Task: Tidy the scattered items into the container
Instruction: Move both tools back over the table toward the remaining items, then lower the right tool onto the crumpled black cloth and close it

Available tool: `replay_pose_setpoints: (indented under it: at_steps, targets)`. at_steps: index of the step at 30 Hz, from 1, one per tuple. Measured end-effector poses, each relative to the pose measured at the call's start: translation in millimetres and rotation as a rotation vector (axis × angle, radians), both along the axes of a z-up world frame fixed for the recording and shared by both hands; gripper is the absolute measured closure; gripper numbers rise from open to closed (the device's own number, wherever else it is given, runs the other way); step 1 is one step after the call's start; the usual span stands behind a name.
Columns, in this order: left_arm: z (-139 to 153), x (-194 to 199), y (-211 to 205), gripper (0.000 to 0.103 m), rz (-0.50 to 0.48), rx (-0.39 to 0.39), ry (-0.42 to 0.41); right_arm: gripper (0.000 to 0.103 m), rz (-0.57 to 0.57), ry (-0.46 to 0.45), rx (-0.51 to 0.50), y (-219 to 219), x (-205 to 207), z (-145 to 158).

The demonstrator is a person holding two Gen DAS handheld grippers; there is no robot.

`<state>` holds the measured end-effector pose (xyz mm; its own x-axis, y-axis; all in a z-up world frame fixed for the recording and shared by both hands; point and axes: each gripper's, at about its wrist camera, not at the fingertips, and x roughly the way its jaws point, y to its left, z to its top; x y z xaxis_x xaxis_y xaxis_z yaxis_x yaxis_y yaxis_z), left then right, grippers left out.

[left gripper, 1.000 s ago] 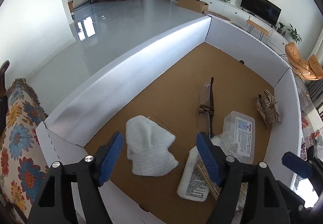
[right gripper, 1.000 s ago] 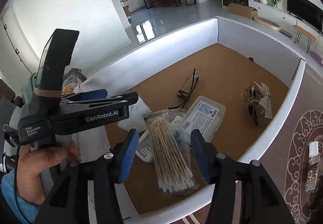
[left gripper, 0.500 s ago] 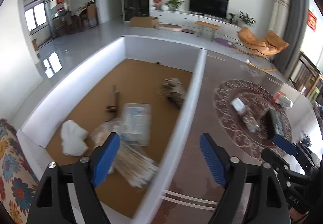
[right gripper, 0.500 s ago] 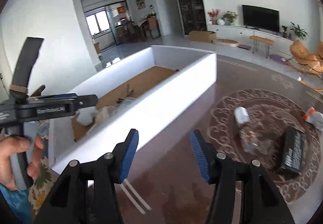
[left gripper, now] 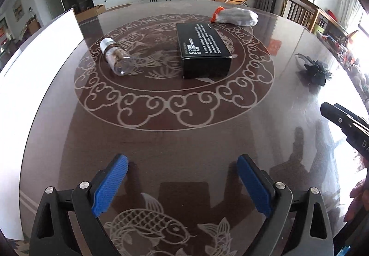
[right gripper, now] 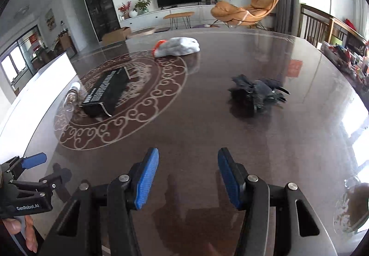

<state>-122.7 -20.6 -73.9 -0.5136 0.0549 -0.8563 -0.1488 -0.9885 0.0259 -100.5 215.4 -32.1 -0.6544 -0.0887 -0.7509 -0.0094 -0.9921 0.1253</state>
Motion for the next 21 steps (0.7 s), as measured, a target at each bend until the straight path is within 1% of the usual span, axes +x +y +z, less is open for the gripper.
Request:
replay_pose_setpoints:
  at_steps: [4, 6, 7, 10, 18, 20, 21]
  targets:
    - [-3.7, -5.2, 4.8, 0.006, 0.018, 0.023, 0.014, 0.048, -0.025, 0.002, -0.017, 11.0, 0.6, -5.8]
    - [-4.6, -12.2, 2.5, 0.004, 0.027, 0.023, 0.016, 0.048, -0.033, 0.000, -0.031, 10.4, 3.0, -9.0]
    - [-5.0, -15.2, 1.6, 0.000, 0.031, 0.023, 0.013, 0.048, -0.036, -0.005, -0.035, 9.8, 3.6, -10.8]
    - [-6.4, -22.9, 0.0, 0.000, 0.039, 0.026, 0.021, 0.048, -0.032, -0.010, -0.020, 2.4, -0.4, -15.5]
    - [-4.9, -20.3, -4.8, 0.000, 0.043, 0.032, 0.033, 0.047, -0.027, -0.013, -0.030, -2.3, -4.6, -17.1]
    - [-6.3, -21.5, -4.7, 0.000, 0.041, 0.035, 0.035, 0.044, -0.020, -0.015, -0.021, -4.2, -4.8, -16.8]
    - [-6.5, -21.4, -4.6, 0.000, 0.042, 0.036, 0.038, 0.043, -0.017, -0.016, -0.021, -4.7, -4.9, -16.8]
